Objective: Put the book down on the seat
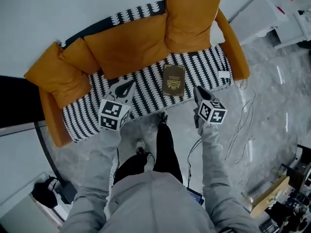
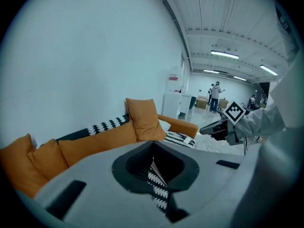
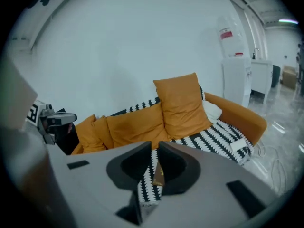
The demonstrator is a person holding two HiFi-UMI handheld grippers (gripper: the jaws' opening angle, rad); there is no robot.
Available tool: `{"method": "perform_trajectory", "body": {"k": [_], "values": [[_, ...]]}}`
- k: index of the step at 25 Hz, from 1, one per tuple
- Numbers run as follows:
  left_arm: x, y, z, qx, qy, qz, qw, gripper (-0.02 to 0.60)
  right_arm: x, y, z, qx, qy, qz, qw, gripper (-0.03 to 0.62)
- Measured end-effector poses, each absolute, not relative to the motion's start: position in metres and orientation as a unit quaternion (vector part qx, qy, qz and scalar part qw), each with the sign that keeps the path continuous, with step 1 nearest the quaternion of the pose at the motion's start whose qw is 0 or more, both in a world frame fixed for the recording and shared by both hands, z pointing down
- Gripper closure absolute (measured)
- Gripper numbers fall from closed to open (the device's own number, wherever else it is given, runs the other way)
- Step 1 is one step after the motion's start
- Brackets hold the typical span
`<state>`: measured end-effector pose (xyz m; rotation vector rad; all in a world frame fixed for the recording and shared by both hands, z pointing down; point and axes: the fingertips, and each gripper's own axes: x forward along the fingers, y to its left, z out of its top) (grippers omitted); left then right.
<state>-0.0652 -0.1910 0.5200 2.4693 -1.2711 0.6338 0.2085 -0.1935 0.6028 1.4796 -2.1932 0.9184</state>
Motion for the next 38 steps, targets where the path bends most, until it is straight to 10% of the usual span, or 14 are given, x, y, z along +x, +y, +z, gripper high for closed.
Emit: {"method": "perform_trajectory", "body": {"k": [38], "values": [[-0.112,0.054,0.263,0.908,-0.395,0.114,-0.078,0.557,0.067,0.083,0.231,0.52,-0.845,-0.02,0.12,0.561]]}}
